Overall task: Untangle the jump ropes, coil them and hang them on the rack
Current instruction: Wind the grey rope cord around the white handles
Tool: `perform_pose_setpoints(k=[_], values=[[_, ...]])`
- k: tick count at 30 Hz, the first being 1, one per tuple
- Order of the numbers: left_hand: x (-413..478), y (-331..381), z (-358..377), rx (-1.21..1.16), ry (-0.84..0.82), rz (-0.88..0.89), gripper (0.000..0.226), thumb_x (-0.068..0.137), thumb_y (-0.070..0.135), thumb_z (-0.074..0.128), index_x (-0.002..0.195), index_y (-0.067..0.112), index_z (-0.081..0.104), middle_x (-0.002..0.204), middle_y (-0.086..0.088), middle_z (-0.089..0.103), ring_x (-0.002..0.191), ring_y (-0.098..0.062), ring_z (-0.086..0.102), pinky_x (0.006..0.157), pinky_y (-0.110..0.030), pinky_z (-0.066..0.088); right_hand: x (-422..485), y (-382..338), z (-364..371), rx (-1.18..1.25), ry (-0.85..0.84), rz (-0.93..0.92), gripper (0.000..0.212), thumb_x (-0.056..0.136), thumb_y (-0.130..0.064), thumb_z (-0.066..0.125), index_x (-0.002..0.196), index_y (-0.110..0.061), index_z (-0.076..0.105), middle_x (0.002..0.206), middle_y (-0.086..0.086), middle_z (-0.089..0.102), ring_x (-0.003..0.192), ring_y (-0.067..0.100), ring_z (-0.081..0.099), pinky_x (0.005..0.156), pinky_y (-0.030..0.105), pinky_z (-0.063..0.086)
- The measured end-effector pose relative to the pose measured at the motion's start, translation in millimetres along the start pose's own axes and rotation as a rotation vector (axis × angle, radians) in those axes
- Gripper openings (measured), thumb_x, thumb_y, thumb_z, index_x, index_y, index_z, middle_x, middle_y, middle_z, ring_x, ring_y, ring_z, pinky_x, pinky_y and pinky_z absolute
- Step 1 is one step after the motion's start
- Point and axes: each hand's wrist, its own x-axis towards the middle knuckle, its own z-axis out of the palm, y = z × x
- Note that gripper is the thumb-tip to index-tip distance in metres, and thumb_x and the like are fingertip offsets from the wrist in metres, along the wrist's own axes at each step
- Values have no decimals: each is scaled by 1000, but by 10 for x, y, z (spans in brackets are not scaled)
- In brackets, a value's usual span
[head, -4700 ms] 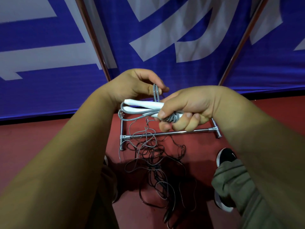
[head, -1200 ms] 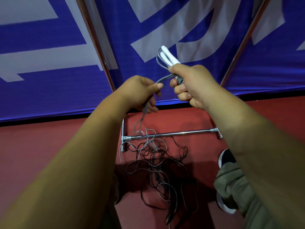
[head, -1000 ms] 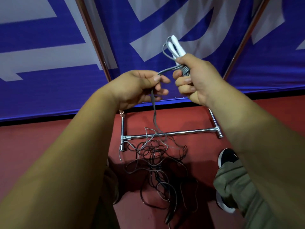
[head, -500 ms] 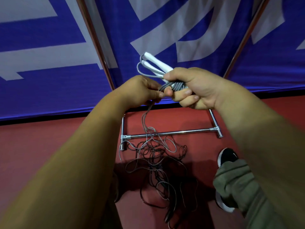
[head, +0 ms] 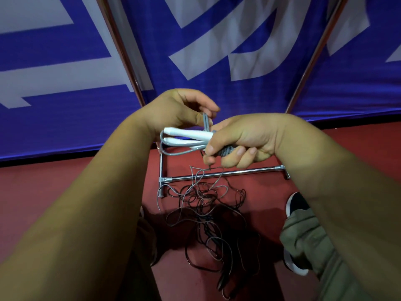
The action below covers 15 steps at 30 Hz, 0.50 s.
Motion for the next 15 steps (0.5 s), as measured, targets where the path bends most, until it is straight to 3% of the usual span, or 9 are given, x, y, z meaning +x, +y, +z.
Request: perform_pose_setpoints(k=[3,7,11,15], values=[[-9,58,23,180,-21,24,31,85,-11,76,100,15,81,99,-12,73,96,-23,69,100,-44,60,72,48,17,-116,99,34,5,98,3,59,97,-2,57,79,10,60,47,7,31,34,15,17],[9,97,-8,396,8,15,40,84,-13,74,98,24,82,96,-6,74,87,-19,68,90,-51,59,228,114,-64,-127,297,49,8,95,3,60,99,-2,55,84,14,67,51,8,33,37,16,21],[16,90,38,572,-19,-21,39,83,-8,78,104,25,80,99,0,77,90,-19,73,87,-36,62,356,184,-189,-225,553,-30,14,93,-1,57,105,-8,55,78,11,63,50,12,38,42,20,27],[31,26,55,710,0,-87,36,83,1,83,108,26,74,97,8,77,84,-5,73,81,-24,61,415,231,-251,-349,640,-32,7,92,-5,61,99,-3,60,77,17,57,56,23,43,42,24,34]])
